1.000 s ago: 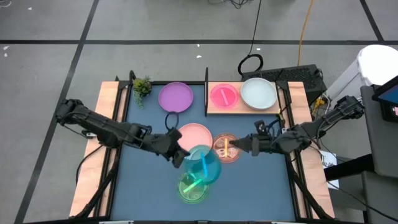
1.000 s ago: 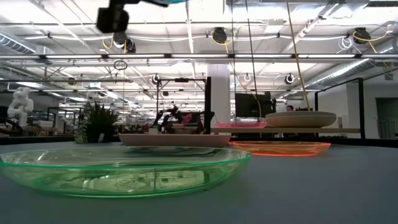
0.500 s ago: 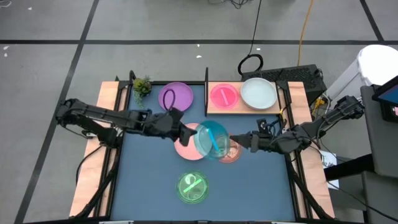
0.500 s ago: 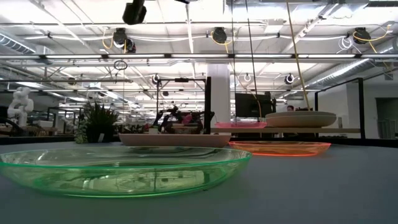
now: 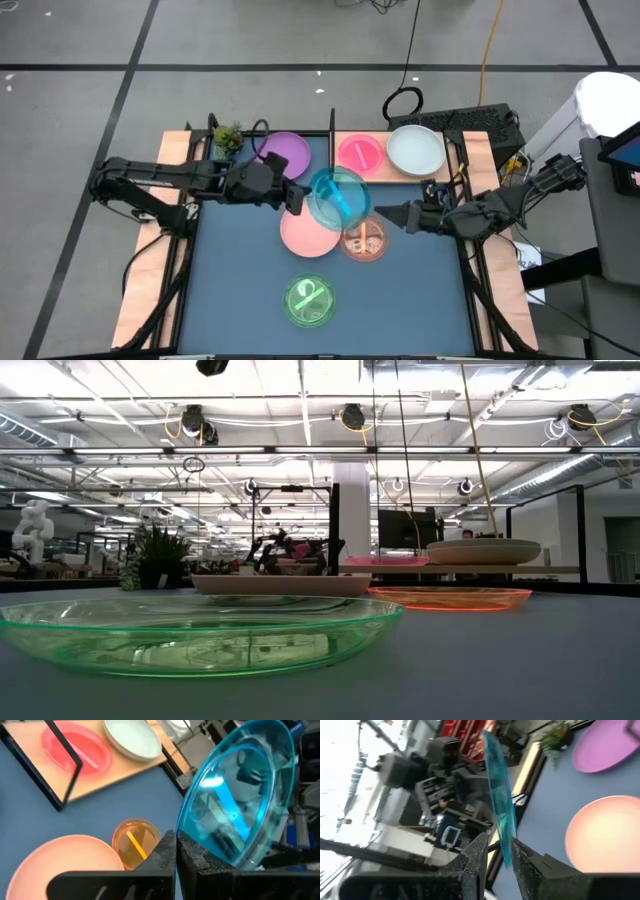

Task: Place and stack plates onto a shelf
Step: Stack the transparent blue plate on the transparent pink plate on the shelf

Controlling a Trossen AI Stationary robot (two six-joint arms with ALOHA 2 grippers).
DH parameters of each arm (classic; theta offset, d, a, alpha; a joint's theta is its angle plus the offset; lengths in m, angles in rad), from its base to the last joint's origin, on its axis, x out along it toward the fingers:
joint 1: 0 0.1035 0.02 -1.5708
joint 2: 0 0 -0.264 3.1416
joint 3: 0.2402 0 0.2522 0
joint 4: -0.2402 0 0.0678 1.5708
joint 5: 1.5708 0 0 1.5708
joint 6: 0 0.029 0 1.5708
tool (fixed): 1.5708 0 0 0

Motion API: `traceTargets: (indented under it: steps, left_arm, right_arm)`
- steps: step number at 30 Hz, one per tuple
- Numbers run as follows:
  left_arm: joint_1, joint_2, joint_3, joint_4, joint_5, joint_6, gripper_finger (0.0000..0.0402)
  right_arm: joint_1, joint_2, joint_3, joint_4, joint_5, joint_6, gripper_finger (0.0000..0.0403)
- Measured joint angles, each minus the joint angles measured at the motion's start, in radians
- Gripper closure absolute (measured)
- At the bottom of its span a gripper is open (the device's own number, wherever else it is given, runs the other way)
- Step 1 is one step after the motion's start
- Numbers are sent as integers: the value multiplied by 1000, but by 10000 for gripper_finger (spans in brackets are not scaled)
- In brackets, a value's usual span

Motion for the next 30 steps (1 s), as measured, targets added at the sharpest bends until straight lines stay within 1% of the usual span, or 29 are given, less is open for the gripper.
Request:
traceTargets:
  steps: [4, 11, 13, 16, 19, 21, 26, 30]
  left_arm:
    - [8, 0, 11, -30, -12, -11, 402]
    - [10, 17, 9, -103, -19, -72, 402]
    - [9, 29, 9, -102, -22, -91, 402]
    - [0, 52, 10, -112, -76, -116, 401]
    - [-7, 68, 9, -112, -143, -146, 401]
    - [-12, 68, 9, -111, -170, -154, 402]
    - [-18, 67, 9, -111, -206, -159, 401]
    - [-28, 67, 9, -117, -218, -161, 401]
  right_arm:
    - [-18, 4, 27, -68, -1, 9, 334]
    - [-31, 51, 28, -87, -12, 17, 334]
    - [-39, 72, 28, -95, -37, 23, 334]
    - [-56, 106, 28, -110, -62, 20, 334]
    - [-69, 130, 28, -149, -62, 2, 334]
    - [-74, 139, 28, -172, -63, -4, 334]
    - [-75, 133, 27, -231, -60, -15, 335]
    - [-75, 133, 27, -210, -33, -79, 335]
